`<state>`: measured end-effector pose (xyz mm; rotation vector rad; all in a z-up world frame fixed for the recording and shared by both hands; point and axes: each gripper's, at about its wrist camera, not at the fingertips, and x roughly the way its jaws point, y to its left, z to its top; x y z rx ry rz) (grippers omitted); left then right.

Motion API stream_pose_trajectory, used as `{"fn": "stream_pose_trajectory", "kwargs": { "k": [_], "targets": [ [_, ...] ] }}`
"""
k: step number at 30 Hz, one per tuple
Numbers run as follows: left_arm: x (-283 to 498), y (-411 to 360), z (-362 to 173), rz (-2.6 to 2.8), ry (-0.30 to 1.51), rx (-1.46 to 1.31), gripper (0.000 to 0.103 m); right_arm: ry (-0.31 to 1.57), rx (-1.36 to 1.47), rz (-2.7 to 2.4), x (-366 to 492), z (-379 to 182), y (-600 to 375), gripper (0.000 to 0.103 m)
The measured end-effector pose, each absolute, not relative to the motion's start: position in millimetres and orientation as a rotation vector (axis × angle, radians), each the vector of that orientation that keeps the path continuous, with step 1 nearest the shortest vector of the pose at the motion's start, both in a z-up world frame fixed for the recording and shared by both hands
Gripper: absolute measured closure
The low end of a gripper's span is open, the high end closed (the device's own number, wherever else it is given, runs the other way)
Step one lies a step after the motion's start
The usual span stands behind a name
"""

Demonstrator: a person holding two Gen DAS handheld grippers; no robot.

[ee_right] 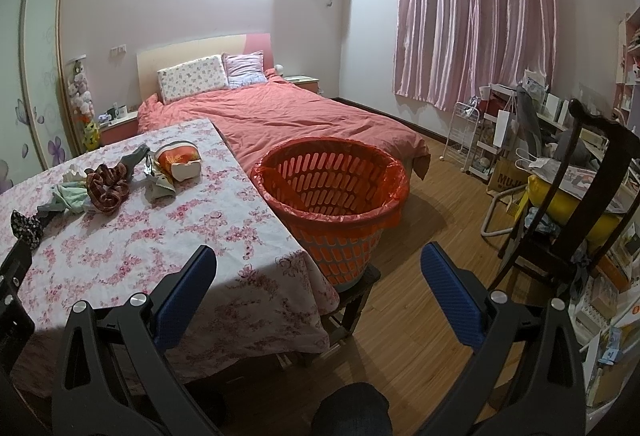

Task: Collect trash

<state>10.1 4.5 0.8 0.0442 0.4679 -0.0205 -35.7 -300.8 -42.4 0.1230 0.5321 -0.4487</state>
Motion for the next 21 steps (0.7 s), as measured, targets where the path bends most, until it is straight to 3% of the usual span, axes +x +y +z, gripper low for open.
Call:
{"fn": "stream_pose_trajectory", "kwargs": {
  "k": [14,21],
  "targets": [
    [108.6,76.9,-15.0,0.118,0.571,-0.037,0.004,0.579,0.116,-0.281,53.1,-48.6,-291.1,0.002],
    [164.0,99.0,-20.3,0.142,0.604,-0.05,0.004,0.612,0.094,-0.188,131.6,-48.2,-280.7,0.008]
  ]
}}
